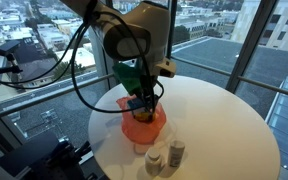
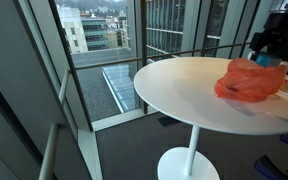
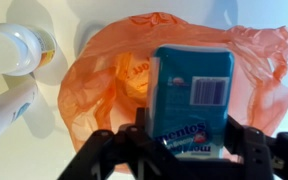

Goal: Remove the blue bottle from the plastic bag and put it on the table top

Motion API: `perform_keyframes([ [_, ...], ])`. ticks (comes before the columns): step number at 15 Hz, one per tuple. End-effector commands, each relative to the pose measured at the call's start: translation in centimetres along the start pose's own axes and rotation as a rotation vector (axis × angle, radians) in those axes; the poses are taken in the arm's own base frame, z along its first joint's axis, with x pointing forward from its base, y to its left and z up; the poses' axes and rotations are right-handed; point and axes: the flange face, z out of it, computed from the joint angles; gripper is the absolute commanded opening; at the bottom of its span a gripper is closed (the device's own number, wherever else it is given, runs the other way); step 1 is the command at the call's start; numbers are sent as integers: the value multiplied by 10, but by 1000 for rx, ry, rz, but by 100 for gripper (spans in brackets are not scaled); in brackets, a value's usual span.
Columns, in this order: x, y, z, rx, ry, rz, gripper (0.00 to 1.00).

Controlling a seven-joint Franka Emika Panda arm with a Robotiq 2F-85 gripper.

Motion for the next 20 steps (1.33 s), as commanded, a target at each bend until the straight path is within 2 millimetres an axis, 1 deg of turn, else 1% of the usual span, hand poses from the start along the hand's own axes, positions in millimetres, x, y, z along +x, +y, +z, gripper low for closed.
perform_keyframes([
  [1, -13, -4, -29, -21, -22, -32, 43],
  [3, -17, -4, -37, -37, -32, -51, 43],
  [6, -22, 2, -42, -39, -48, -62, 43],
  [7, -17, -3, -34, -31, -39, -54, 68],
  [13, -18, 0, -36, -31, -43, -50, 68],
  [14, -19, -4, -32, -38, -43, -59, 43],
  [16, -21, -20, -26, -46, -48, -94, 43],
  [20, -28, -62, -14, -60, -64, -187, 43],
])
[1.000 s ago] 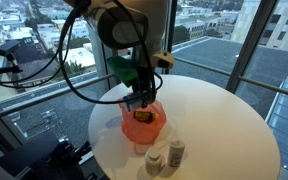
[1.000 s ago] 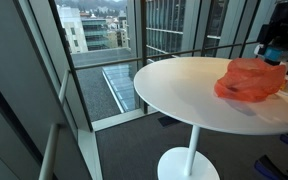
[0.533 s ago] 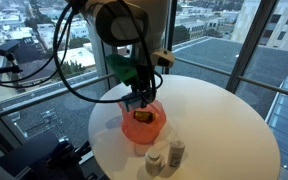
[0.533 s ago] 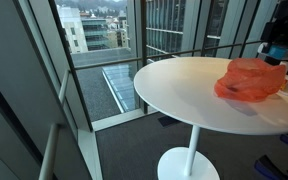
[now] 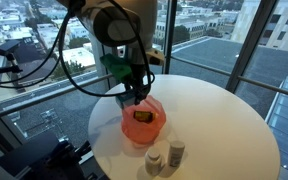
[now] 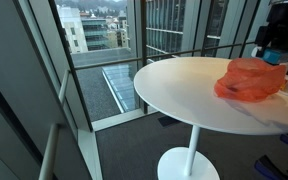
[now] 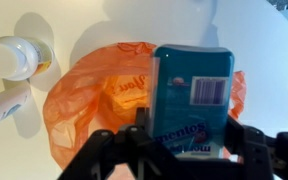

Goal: Remove the blue bottle from the plastic bag and put it on the table top

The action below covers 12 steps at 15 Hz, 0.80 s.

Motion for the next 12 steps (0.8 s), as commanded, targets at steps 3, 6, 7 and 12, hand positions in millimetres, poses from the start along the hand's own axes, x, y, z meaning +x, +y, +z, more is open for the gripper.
perform_keyframes([
  [3, 0, -57, 10, -27, 1, -126, 43],
  [6, -1, -86, 17, -20, 2, -194, 43],
  [7, -1, -94, 20, -21, 2, -214, 43],
  [12, -6, -132, 42, -30, -18, -302, 43],
])
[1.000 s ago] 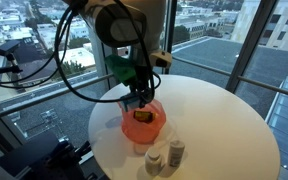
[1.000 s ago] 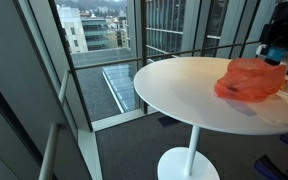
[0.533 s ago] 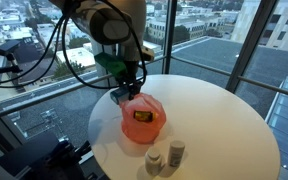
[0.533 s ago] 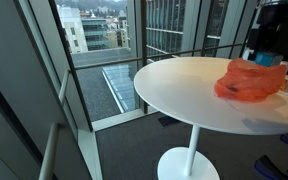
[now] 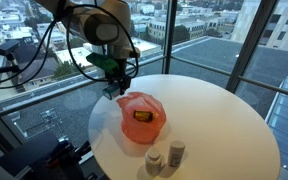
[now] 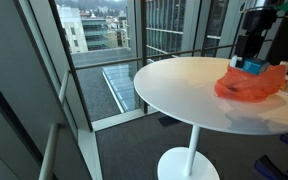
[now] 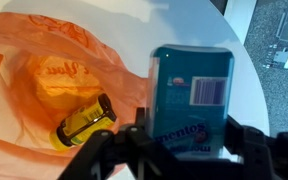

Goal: Remove the blue bottle from the plastic bag and put it on the table top

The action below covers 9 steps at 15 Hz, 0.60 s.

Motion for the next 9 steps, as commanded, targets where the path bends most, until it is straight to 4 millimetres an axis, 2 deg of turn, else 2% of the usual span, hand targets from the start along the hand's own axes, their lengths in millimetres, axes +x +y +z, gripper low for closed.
perform_keyframes([
  [1, 5, -21, 17, 4, -7, -63, 43],
  [5, 8, -41, 47, -8, -40, -109, 43],
  [9, 10, -47, 81, -22, -64, -121, 43],
])
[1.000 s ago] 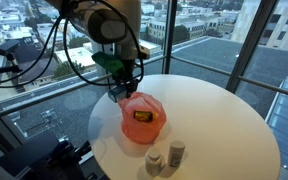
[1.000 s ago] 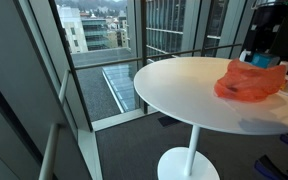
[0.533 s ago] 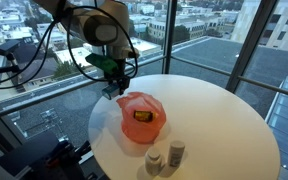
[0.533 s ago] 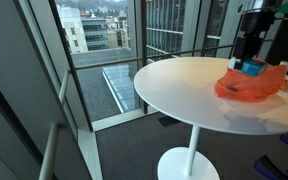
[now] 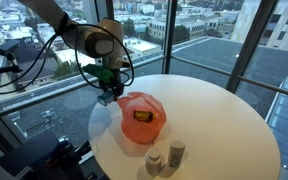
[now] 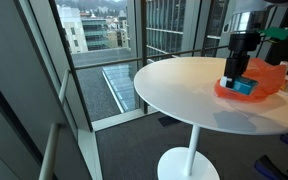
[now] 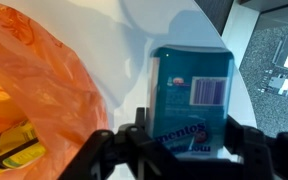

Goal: Remove the blue bottle from the plastic bag and put it on the table top

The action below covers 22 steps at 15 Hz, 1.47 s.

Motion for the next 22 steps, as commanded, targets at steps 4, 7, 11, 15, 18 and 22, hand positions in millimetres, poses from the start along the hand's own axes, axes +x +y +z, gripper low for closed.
perform_keyframes([
  [4, 9, 2, 51, -19, -14, -12, 43],
  [7, 12, 4, 67, -23, -17, -10, 43],
  [11, 13, 5, 77, -31, -21, -14, 72],
  [15, 12, 5, 66, -29, -17, -12, 100],
  [18, 12, 8, 46, -19, -3, 9, 100],
  [22, 18, 12, 11, -13, 36, 53, 99],
])
